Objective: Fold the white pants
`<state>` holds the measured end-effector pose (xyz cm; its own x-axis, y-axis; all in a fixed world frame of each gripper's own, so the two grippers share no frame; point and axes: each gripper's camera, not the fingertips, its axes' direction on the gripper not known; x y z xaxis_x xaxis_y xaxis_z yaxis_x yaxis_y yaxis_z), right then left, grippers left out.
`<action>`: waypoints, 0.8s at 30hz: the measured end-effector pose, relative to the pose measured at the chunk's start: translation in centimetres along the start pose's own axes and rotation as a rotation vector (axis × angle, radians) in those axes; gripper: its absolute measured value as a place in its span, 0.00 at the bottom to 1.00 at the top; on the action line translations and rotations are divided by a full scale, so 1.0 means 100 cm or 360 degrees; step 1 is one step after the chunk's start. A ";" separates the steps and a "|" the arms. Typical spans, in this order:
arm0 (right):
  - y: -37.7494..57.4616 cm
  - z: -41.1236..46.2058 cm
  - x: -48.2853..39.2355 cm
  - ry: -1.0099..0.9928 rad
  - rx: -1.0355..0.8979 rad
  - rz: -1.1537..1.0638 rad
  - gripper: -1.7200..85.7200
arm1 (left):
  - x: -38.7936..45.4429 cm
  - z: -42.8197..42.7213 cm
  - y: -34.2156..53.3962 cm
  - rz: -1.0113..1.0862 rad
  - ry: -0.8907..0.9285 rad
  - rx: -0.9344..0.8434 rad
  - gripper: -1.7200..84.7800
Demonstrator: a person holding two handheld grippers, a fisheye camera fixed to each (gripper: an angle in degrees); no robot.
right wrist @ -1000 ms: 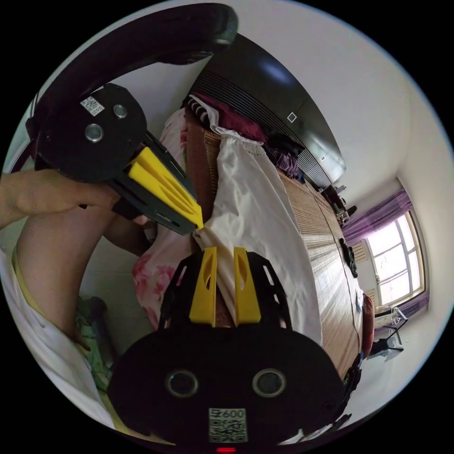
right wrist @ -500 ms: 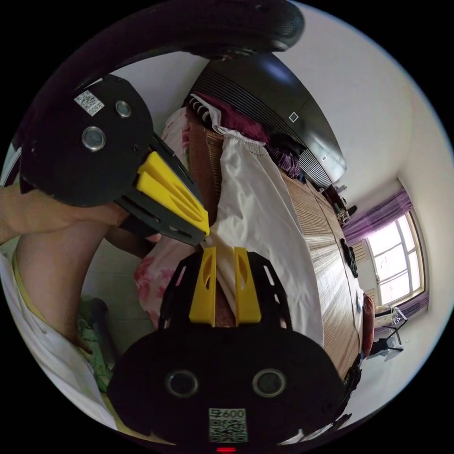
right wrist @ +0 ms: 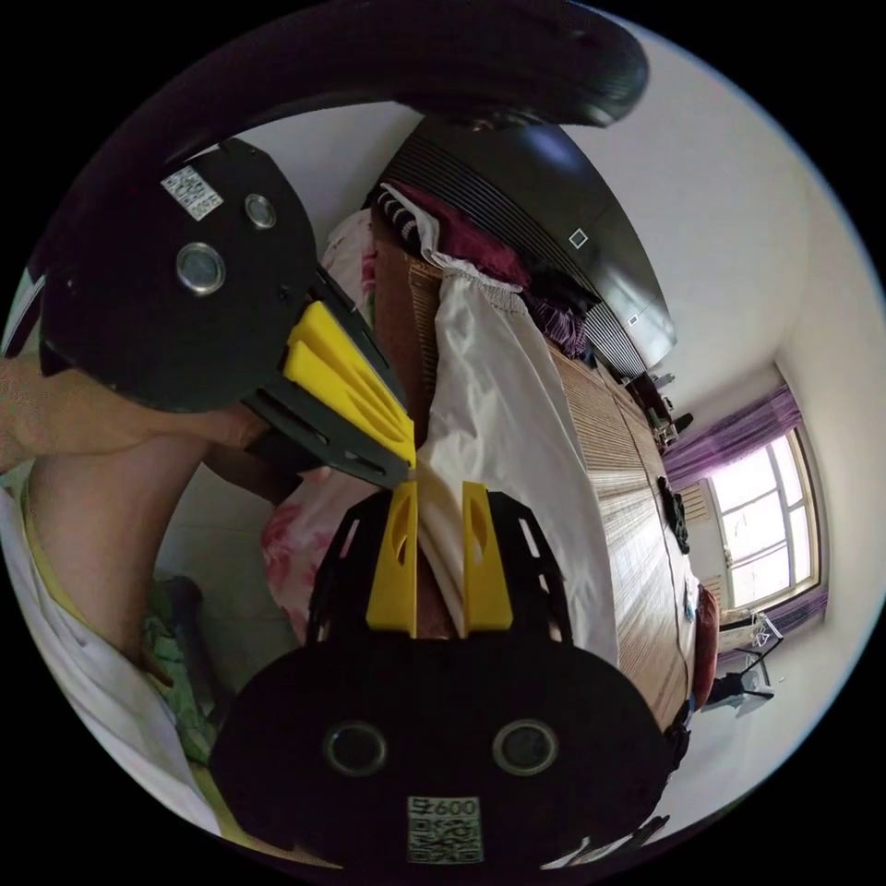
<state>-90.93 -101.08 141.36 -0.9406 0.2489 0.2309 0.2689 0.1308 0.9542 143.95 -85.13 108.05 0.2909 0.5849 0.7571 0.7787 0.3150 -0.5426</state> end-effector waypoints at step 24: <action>-0.118 0.029 0.047 0.0457 -0.0391 -0.0332 0.10 | -0.059 0.096 0.042 0.0017 -0.0065 -0.0006 0.03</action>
<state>-97.94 -98.69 130.69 -0.9984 -0.0407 0.0389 0.0424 -0.0911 0.9949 140.19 -80.06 97.83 0.2762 0.6183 0.7358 0.7780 0.3058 -0.5489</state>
